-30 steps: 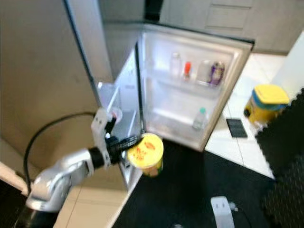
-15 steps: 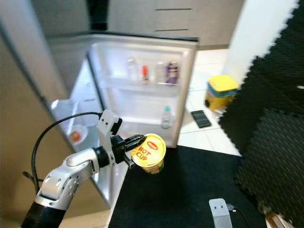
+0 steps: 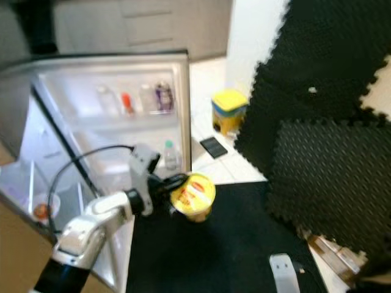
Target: Restocking fridge
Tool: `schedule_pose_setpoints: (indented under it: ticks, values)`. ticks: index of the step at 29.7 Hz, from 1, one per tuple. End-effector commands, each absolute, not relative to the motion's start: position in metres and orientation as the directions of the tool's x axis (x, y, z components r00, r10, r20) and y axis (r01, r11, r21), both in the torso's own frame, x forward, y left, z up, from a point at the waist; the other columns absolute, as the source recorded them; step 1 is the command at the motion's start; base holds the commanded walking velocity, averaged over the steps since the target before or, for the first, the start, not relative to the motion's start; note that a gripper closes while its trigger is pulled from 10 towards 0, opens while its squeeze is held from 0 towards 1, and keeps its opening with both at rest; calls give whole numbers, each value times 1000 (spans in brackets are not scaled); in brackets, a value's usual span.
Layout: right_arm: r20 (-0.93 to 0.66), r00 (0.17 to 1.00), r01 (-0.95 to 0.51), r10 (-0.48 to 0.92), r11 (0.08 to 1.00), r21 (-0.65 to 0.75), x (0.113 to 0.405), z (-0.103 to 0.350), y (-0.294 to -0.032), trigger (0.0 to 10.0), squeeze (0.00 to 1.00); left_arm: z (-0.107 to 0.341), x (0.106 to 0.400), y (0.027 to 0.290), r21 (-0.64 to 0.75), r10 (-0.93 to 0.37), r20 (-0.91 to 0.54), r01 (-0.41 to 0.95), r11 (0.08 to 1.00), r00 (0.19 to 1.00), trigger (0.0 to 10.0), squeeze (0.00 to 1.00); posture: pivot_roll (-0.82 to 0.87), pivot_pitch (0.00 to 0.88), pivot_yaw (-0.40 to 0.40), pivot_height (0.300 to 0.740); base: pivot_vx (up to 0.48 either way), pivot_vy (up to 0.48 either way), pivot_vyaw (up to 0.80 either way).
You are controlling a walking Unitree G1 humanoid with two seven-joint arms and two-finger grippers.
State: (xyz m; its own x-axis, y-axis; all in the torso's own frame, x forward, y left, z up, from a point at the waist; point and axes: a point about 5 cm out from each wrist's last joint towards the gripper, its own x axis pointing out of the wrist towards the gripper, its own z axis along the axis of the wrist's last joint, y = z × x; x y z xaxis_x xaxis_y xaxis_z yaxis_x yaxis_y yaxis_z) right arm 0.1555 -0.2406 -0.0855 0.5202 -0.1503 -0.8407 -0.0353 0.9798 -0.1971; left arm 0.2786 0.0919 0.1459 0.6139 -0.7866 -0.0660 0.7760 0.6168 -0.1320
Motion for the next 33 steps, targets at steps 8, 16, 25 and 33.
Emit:
schedule_pose_setpoints:
  ticks: [8, 16, 25, 33]
  values:
    - [-843, 523, -62, -122, 982, -181, 156, -87, -233, 10000, 0, 132, 277, 91, -138, -747, -112, 735, 664, 655, 10000, 0, 70, 27, -4, 740, 0, -120, 0]
    - [-847, 520, -79, -110, 981, -176, 155, -88, -232, 10000, 0, 130, 277, 90, -145, -748, -115, 734, 664, 654, 10000, 0, 72, 23, -7, 740, 0, -480, 0]
    - [-849, 521, -112, -89, 979, -171, 157, -87, -230, 10000, 0, 130, 277, 88, -143, -753, -115, 740, 658, 647, 10000, 0, 70, 17, -9, 740, 0, -441, 0]
    - [-849, 528, -139, -20, 984, -110, 158, -87, -224, 10000, 0, 132, 284, 93, -153, -718, -114, 702, 695, 686, 10000, 0, 70, 19, -8, 740, 0, -38, 295]
